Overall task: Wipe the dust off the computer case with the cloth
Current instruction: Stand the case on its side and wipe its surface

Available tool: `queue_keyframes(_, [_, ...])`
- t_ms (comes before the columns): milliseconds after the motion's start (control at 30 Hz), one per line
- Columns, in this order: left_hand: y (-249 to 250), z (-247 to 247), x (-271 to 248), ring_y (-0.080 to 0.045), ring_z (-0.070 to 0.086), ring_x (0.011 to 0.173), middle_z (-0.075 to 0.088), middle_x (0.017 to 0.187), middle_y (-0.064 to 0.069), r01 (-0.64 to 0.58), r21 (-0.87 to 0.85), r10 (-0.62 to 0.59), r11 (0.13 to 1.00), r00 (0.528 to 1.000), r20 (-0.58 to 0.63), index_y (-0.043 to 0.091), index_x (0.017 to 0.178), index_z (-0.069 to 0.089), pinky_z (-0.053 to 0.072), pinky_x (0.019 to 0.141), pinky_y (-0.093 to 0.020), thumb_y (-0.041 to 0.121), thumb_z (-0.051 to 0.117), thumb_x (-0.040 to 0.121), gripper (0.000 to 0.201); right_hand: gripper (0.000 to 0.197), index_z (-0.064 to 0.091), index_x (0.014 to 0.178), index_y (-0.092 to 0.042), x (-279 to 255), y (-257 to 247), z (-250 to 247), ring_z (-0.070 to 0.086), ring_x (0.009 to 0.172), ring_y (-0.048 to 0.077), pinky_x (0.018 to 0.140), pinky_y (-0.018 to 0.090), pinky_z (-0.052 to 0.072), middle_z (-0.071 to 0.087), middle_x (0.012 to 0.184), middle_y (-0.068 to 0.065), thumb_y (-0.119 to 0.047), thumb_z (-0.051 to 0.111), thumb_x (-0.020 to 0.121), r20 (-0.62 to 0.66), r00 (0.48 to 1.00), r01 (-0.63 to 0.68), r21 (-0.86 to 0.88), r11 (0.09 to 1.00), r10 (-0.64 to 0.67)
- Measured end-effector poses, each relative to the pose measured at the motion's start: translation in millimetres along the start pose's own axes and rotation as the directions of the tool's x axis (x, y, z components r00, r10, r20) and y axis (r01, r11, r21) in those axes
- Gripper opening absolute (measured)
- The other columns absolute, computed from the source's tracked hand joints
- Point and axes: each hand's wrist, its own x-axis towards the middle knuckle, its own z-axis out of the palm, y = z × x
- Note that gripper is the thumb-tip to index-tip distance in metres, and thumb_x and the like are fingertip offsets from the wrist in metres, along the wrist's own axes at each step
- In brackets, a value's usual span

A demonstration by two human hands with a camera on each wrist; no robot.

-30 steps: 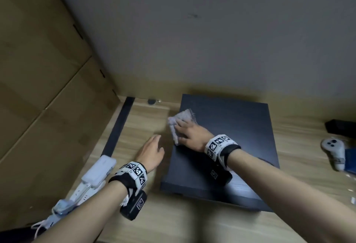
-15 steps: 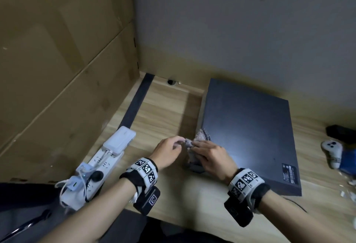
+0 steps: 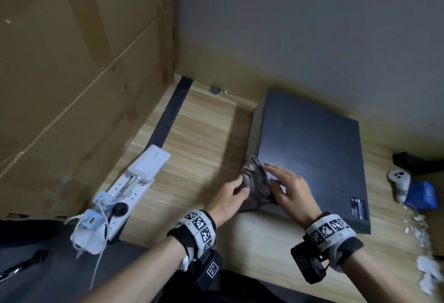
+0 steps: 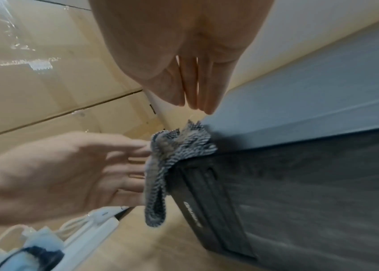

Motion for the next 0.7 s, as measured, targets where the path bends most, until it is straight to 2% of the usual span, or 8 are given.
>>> queue_keyframes(67, [7,9,6,-0.003,0.054,0.117,0.060,0.126,0.011,-0.013,0.041,0.013,0.999,1.000,0.002,0.021,0.130,0.056,0.039,0.101,-0.022,0.031,0.046,0.097,0.035,0.038,0.064,0.129,-0.020,-9,5,-3,0.057,0.124,0.015,0.093,0.038,0.053,0.061,0.136,-0.005,-0.010,0.053,0.095,0.012,1.000,0.022,-0.098,0.995,-0.021])
queue_keyframes(100, [9,12,11,-0.008,0.060,0.100,0.067,0.109,0.007,0.014,0.066,-0.013,0.998,1.000,-0.018,0.021,0.114,0.061,0.044,0.091,-0.027,0.034,0.044,0.098,0.027,0.037,0.064,0.129,-0.018,-12,6,-3,0.058,0.123,0.016,0.091,0.037,0.054,0.062,0.136,-0.005,-0.008,0.056,0.094,0.020,0.999,0.038,-0.127,0.991,-0.036])
queue_keyframes(167, [7,16,25,-0.020,0.052,0.073,0.058,0.075,0.000,0.087,0.110,-0.078,0.990,0.994,-0.080,0.015,0.082,0.054,0.041,0.071,-0.034,0.031,0.040,0.099,0.028,0.037,0.064,0.129,-0.016,-18,8,-3,0.058,0.122,0.017,0.089,0.033,0.054,0.062,0.136,-0.003,-0.005,0.059,0.093,0.018,0.998,0.060,-0.152,0.987,-0.058])
queue_keyframes(233, [1,16,37,-0.019,0.043,0.068,0.049,0.069,-0.004,0.149,0.112,-0.134,0.982,0.982,-0.131,0.015,0.071,0.046,0.032,0.065,-0.032,0.027,0.037,0.101,0.034,0.039,0.064,0.129,-0.014,-22,12,0,0.057,0.122,0.017,0.093,0.027,0.048,0.061,0.137,-0.002,-0.003,0.060,0.092,0.008,0.998,0.063,-0.145,0.988,-0.062])
queue_keyframes(400, [-23,8,43,-0.020,0.053,0.072,0.059,0.079,-0.010,0.322,-0.023,-0.323,0.946,0.941,-0.105,0.011,0.089,0.060,0.038,0.063,-0.027,0.016,0.035,0.102,0.029,0.047,0.056,0.138,-0.016,-32,18,14,0.044,0.139,0.013,0.105,0.028,0.044,0.048,0.150,-0.006,-0.005,0.056,0.093,0.069,0.997,0.058,-0.164,0.985,-0.047])
queue_keyframes(467, [-34,3,49,-0.029,0.061,0.084,0.064,0.093,-0.017,0.379,0.061,-0.372,0.924,0.923,-0.092,0.005,0.101,0.061,0.045,0.069,-0.030,0.006,0.032,0.097,0.030,0.048,0.055,0.140,-0.016,-34,19,17,0.039,0.142,0.011,0.108,0.027,0.041,0.044,0.152,-0.007,-0.005,0.055,0.093,0.080,0.995,0.065,-0.177,0.982,-0.052])
queue_keyframes(600, [-49,-6,63,-0.037,0.064,0.092,0.067,0.097,-0.021,0.391,0.224,-0.392,0.893,0.919,-0.040,0.001,0.096,0.061,0.053,0.086,-0.046,0.002,0.035,0.089,0.027,0.047,0.055,0.139,-0.016,-30,21,18,0.039,0.142,0.012,0.107,0.027,0.041,0.044,0.152,-0.007,-0.005,0.056,0.093,0.079,0.996,0.062,-0.197,0.978,-0.048])
queue_keyframes(700, [-34,-10,58,-0.036,0.060,0.099,0.063,0.106,-0.019,0.323,0.390,-0.325,0.862,0.944,-0.063,0.003,0.101,0.063,0.048,0.089,-0.040,0.001,0.037,0.091,0.028,0.046,0.056,0.138,-0.014,-26,19,17,0.041,0.140,0.014,0.106,0.030,0.043,0.046,0.151,-0.005,-0.006,0.057,0.093,0.082,0.995,0.075,-0.233,0.970,-0.057])
